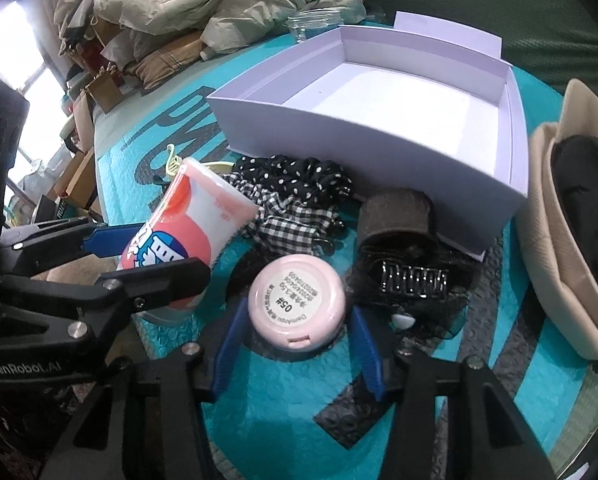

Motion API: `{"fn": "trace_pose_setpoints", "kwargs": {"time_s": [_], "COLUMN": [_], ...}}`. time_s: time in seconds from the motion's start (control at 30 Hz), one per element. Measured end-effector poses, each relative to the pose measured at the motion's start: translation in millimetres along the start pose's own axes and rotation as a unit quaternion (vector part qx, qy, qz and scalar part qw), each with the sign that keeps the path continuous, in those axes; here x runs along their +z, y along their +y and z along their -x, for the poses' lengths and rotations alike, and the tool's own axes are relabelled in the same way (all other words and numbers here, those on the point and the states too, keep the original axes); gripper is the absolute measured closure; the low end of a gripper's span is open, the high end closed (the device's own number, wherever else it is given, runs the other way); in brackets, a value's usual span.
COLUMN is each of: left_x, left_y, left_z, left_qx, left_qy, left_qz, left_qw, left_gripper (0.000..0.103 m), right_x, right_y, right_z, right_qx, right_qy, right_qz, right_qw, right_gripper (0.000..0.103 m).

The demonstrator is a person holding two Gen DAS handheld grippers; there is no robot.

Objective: Organize objects
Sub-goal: 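Lift the pink bottle and pink compact with both tools toward the open box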

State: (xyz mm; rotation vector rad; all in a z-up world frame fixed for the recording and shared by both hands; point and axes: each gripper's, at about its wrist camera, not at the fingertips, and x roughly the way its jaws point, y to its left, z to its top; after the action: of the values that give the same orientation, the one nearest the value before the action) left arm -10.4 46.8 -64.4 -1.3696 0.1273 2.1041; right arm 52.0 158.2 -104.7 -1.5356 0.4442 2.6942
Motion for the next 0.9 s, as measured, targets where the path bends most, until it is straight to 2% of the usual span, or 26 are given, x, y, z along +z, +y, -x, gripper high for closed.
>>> {"fn": "trace_pose_setpoints", "kwargs": {"time_s": [0.5,0.9], "left_x": [-3,-7], "left_y": [-6,-13], "left_z": [8,32], "left_qx": [-0.001,-0.006], "left_qy": [0.0,-0.028], "left_qz": [-0.014,-0.034], "left_qw": [0.9999,0.999], "left_gripper": [0.05,0.051], "right_x": [-6,-9], "right_y": [6,20], "right_z": [16,43], "right_qx": [-0.002,-0.008], "right_qy": [-0.011,-0.033], "right_qz": [0.01,0.025], "right_qw": [1.0,0.999], "right_gripper": [0.05,0.051]}}
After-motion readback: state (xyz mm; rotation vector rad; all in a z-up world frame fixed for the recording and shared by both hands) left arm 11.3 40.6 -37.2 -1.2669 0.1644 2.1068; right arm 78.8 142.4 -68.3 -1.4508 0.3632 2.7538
